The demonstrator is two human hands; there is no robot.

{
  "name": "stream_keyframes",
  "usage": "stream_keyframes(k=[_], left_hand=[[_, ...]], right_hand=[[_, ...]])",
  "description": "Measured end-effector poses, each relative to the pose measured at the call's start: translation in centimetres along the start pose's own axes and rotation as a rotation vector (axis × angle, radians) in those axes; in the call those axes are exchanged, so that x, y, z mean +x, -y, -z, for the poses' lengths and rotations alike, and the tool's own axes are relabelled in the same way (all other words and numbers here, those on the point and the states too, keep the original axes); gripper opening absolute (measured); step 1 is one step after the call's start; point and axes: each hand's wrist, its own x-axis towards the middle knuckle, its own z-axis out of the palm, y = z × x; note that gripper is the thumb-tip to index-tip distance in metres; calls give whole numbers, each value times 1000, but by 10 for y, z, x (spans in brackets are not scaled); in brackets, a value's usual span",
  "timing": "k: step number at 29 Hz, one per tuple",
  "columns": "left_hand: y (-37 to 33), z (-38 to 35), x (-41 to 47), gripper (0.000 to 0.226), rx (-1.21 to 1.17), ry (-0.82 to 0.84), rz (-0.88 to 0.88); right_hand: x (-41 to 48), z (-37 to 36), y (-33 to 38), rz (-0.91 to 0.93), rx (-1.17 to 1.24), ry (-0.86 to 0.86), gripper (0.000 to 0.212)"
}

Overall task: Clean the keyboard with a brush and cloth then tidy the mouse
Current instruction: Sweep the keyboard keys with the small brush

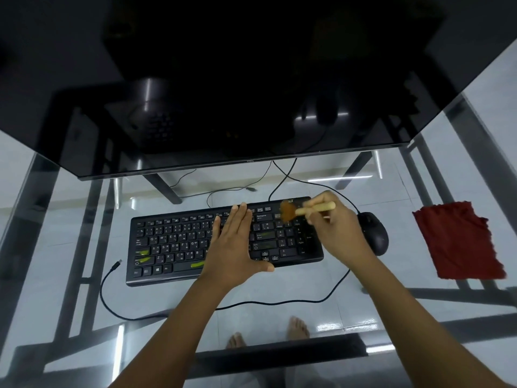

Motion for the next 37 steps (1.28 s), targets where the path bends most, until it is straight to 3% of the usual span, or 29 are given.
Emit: stream_keyframes(k=[2,6,8,10,13,17,21,24,26,28,29,31,33,35,37], left_hand=[[-1,1,0,127,-5,-2,7],[-1,1,0,127,0,-7,3],[-1,1,0,127,-13,-6,9],[-1,1,1,127,-15,-5,13],[-1,1,1,127,-10,-6,10],[-1,1,1,128,-10,-5,15],[-1,2,1,128,-9,5,8],[-2,3,0,128,-9,7,17],[-3,3,1,127,-6,8,15],[-2,3,1,127,-4,10,9],[-2,2,1,127,-5,5,9],[-2,2,0,127,-6,3,9],[-1,2,0,126,-4,1,8],[-1,3,0,126,-1,11,3],[0,2,1,126,1,7,4]], right_hand=[[-2,4,3,49,31,-178,9],[-7,6,-1,2,11,57,3],[-10,9,-2,33,-98,-72,10],[-15,15,-5,57,-42,-201,11],[-29,14,-12,41,-58,-24,7],[-42,17,-16,68,-49,-240,15],[-51,14,-19,62,-93,-97,14],[-48,21,-18,57,-52,-302,18],[-45,26,-17,-1,55,-220,10],[-42,24,-15,-27,53,16,10],[-40,22,-15,-18,-35,29,11],[-33,23,-13,28,-141,-149,13],[-27,24,-11,13,-55,-225,10],[-23,19,-7,-50,45,-62,5],[-21,12,-5,-38,-38,24,6]])
